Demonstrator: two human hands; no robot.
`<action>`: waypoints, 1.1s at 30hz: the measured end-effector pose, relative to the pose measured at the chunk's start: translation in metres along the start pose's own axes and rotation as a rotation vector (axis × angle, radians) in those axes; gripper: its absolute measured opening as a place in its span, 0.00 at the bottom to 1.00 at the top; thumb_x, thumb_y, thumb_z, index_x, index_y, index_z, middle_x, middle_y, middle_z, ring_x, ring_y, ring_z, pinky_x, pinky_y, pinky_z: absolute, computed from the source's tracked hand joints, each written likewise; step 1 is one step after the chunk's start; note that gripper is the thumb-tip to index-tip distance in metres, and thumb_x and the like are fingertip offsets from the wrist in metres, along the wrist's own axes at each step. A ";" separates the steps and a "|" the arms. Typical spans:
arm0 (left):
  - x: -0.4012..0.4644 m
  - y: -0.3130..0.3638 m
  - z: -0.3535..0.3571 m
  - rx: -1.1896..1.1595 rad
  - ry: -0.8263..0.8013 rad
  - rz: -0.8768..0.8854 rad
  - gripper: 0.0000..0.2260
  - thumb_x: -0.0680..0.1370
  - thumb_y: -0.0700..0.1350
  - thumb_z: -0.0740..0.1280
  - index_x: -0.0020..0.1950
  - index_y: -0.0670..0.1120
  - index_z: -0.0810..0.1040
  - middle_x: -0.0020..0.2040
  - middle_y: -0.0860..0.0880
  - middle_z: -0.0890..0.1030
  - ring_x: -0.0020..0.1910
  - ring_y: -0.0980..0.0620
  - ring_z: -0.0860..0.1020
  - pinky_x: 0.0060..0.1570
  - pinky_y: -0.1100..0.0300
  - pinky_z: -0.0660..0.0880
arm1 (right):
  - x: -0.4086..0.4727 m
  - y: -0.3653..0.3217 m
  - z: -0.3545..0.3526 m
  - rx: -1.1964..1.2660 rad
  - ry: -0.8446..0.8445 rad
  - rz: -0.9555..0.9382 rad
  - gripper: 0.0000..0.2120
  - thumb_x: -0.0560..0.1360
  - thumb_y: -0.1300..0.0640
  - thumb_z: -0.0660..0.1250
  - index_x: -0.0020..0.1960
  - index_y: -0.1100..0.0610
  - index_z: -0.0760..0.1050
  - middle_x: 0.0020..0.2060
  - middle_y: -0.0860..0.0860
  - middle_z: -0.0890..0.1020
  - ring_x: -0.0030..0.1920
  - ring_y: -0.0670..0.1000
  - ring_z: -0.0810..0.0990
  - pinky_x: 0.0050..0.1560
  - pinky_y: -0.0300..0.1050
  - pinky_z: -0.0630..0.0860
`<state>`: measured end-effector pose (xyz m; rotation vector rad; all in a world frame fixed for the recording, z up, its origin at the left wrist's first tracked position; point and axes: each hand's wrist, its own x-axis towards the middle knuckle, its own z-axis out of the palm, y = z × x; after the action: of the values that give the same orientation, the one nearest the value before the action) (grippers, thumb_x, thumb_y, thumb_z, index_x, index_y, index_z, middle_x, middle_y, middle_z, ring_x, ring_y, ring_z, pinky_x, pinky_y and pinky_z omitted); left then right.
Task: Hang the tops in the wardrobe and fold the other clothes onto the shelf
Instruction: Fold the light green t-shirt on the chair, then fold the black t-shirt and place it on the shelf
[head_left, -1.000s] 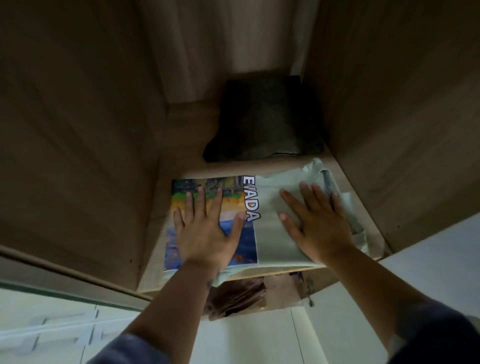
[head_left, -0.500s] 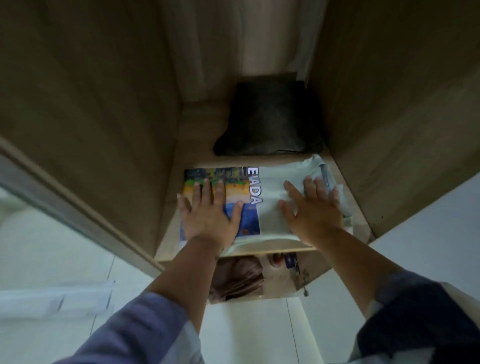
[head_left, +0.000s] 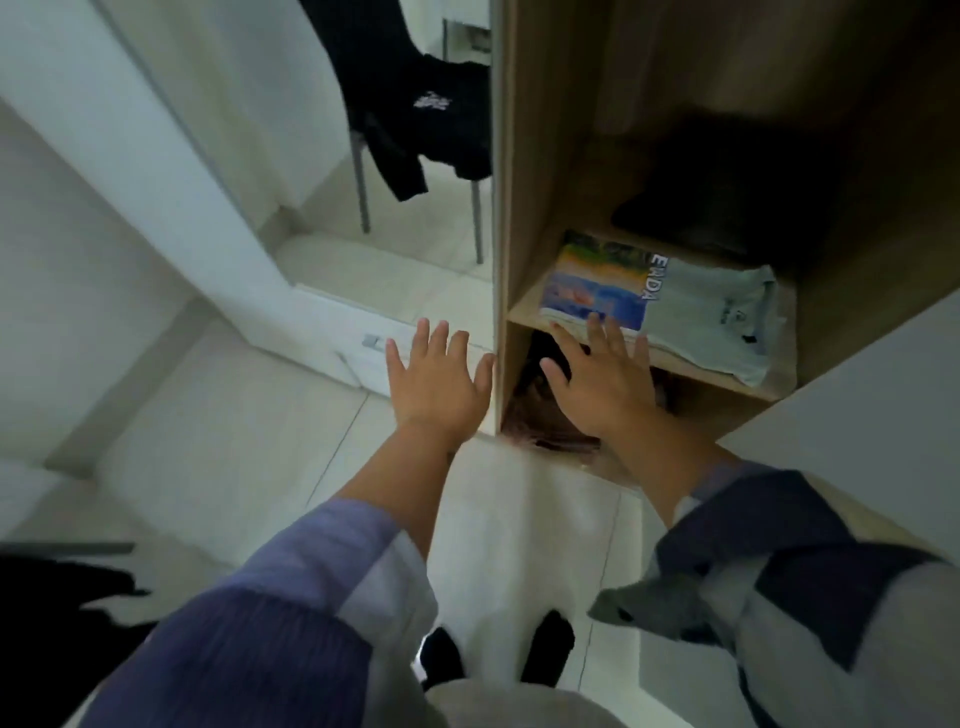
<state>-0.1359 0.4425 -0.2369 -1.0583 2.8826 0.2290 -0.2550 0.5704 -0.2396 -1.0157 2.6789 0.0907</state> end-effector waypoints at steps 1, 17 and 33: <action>-0.015 -0.016 -0.009 0.001 0.013 -0.041 0.25 0.81 0.59 0.46 0.76 0.50 0.60 0.78 0.50 0.56 0.78 0.50 0.47 0.74 0.42 0.42 | -0.009 -0.019 -0.005 0.002 -0.003 -0.051 0.27 0.80 0.38 0.40 0.77 0.42 0.44 0.78 0.54 0.46 0.77 0.57 0.41 0.74 0.62 0.41; -0.308 -0.290 -0.062 0.026 0.059 -0.723 0.26 0.81 0.59 0.47 0.77 0.49 0.58 0.78 0.49 0.56 0.78 0.49 0.47 0.74 0.41 0.44 | -0.172 -0.332 -0.004 -0.216 0.029 -0.731 0.27 0.80 0.40 0.41 0.77 0.44 0.42 0.78 0.55 0.45 0.77 0.57 0.42 0.74 0.63 0.42; -0.460 -0.524 -0.025 -0.139 0.062 -1.183 0.24 0.80 0.53 0.56 0.76 0.50 0.58 0.78 0.48 0.54 0.78 0.48 0.46 0.74 0.43 0.46 | -0.241 -0.616 0.077 -0.349 -0.053 -1.122 0.28 0.81 0.47 0.52 0.77 0.44 0.44 0.78 0.55 0.49 0.77 0.57 0.46 0.74 0.61 0.47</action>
<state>0.5540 0.3378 -0.2234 -2.5156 1.7980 0.2958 0.3410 0.2734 -0.2239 -2.3817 1.7060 0.3398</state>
